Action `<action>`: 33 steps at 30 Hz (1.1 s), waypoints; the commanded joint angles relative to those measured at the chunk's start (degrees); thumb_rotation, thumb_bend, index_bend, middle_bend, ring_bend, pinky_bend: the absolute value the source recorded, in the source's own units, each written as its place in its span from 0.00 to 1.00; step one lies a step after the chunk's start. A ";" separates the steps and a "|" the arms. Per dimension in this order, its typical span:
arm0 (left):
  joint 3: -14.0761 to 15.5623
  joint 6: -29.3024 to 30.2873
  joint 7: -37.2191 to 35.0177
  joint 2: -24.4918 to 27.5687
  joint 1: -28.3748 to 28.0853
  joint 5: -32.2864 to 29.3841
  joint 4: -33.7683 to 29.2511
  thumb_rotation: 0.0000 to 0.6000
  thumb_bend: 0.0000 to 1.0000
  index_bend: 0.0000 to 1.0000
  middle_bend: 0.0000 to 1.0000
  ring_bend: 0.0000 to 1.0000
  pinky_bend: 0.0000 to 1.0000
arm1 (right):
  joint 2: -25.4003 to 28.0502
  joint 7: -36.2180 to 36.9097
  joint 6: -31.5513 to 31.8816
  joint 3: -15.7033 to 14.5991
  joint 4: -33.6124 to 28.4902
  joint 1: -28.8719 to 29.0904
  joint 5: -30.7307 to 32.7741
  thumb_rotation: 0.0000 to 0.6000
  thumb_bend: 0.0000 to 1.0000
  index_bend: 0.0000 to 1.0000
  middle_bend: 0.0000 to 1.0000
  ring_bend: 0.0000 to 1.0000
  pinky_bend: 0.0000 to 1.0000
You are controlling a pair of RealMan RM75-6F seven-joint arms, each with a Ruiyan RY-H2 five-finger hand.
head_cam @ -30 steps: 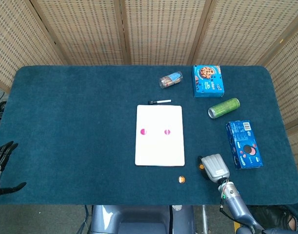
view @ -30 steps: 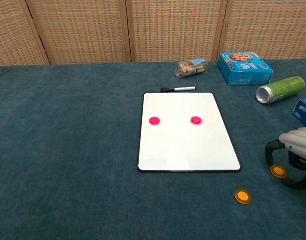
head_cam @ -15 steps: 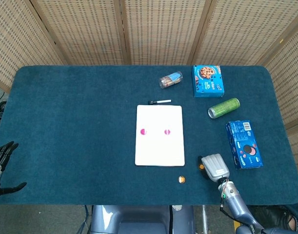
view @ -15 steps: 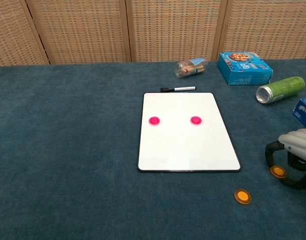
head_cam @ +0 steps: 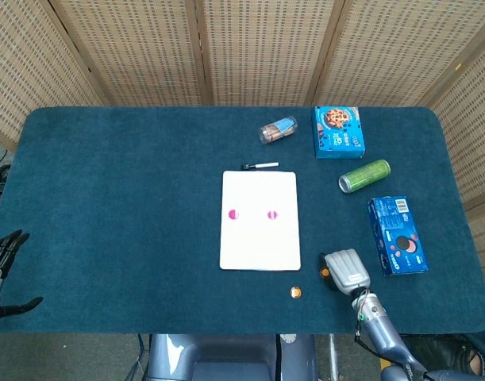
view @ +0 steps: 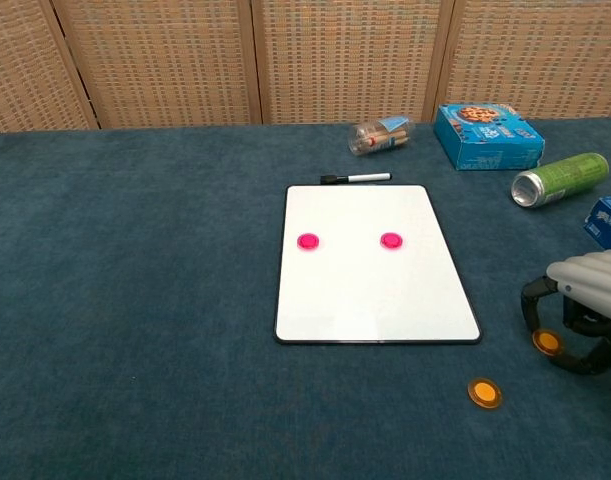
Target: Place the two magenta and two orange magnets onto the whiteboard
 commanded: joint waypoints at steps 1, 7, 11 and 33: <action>-0.03 -0.10 -0.01 0.02 -0.06 -0.08 0.02 1.00 0.02 0.00 0.00 0.00 0.00 | 0.37 -1.10 -0.27 1.42 -1.47 1.00 0.71 1.00 0.39 0.56 0.99 1.00 1.00; -0.18 -0.41 -0.22 0.12 -0.22 -0.51 0.04 1.00 0.02 0.00 0.00 0.00 0.00 | -0.78 -9.20 -1.33 7.65 -6.59 6.61 6.38 1.00 0.39 0.56 0.98 1.00 1.00; -0.37 -0.67 -0.63 0.23 -0.35 -1.01 0.11 1.00 0.02 0.00 0.00 0.00 0.00 | -3.87 -17.23 -1.58 11.29 -8.22 11.70 13.01 1.00 0.39 0.56 0.98 1.00 1.00; -0.87 -1.25 -4.21 1.31 -0.62 -1.92 1.06 1.00 0.02 0.00 0.00 0.00 0.00 | -21.79 -33.64 3.50 16.49 2.21 29.40 33.85 1.00 0.36 0.44 0.98 1.00 1.00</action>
